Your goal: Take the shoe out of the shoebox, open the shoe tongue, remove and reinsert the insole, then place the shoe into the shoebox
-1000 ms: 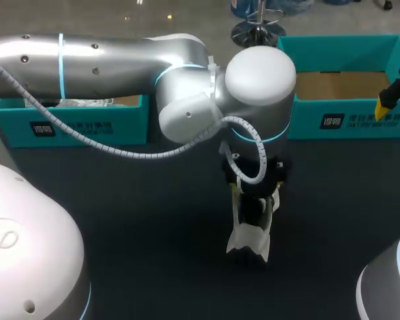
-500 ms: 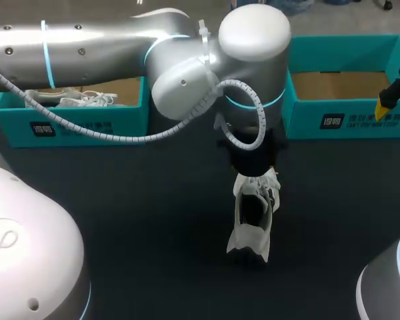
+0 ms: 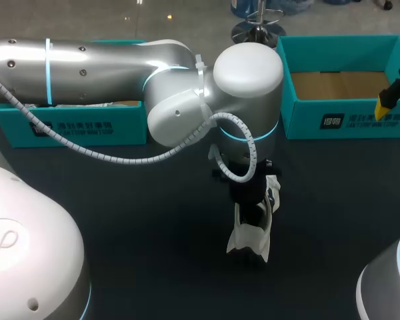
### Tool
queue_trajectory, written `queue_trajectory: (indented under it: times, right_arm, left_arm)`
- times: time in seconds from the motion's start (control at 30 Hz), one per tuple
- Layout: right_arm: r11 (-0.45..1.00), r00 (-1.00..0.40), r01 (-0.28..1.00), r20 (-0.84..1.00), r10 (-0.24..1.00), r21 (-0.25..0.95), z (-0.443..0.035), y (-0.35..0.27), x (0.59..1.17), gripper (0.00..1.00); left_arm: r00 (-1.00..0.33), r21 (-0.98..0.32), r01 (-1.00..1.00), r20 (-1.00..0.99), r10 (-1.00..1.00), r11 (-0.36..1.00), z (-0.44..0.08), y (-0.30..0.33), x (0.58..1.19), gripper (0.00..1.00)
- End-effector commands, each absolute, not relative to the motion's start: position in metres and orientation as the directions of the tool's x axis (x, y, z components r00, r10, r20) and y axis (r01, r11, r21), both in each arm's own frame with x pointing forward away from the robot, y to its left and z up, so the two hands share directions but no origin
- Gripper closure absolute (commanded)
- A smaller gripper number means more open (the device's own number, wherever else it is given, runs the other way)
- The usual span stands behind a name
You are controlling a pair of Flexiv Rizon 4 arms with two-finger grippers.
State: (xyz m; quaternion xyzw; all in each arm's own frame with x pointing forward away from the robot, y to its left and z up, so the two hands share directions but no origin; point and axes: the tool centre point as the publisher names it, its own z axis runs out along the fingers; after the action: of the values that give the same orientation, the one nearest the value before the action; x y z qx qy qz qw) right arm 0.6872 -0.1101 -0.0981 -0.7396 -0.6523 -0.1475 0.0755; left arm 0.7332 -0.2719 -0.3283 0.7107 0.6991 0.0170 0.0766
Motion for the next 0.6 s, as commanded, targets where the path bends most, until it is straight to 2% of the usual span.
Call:
queue_trajectory:
  times: [0.03, 0.23, 0.3, 0.33, 0.37, 0.6]
  right_arm:
    - [-0.136, 0.106, 0.988, 0.314, 0.943, 0.074, -0.097, -0.109, 0.691, 0.00]
    - [-0.136, 0.106, 0.988, 0.314, 0.943, 0.074, -0.097, -0.109, 0.691, 0.00]
    - [-0.136, 0.106, 0.988, 0.314, 0.943, 0.074, -0.097, -0.109, 0.691, 0.00]
    - [-0.136, 0.106, 0.988, 0.314, 0.943, 0.074, -0.097, -0.109, 0.691, 0.00]
    - [-0.136, 0.106, 0.988, 0.314, 0.943, 0.074, -0.097, -0.109, 0.691, 0.00]
    - [-0.136, 0.106, 0.988, 0.314, 0.943, 0.074, -0.097, -0.109, 0.691, 0.00]
  left_arm:
    - [-0.118, 0.113, 0.985, -0.083, 0.989, 0.127, -0.304, -0.251, 0.722, 1.00]
    - [-0.427, 0.011, 0.903, -0.075, 0.901, 0.429, -0.286, -0.225, 0.709, 1.00]
    - [-0.505, 0.035, 0.860, -0.085, 0.859, 0.509, -0.278, -0.217, 0.703, 1.00]
    - [-0.559, 0.049, 0.824, -0.085, 0.825, 0.564, -0.273, -0.214, 0.700, 0.71]
    - [-0.559, 0.049, 0.824, -0.085, 0.825, 0.564, -0.273, -0.214, 0.700, 0.00]
    - [-0.559, 0.049, 0.824, -0.085, 0.825, 0.564, -0.273, -0.214, 0.700, 0.00]
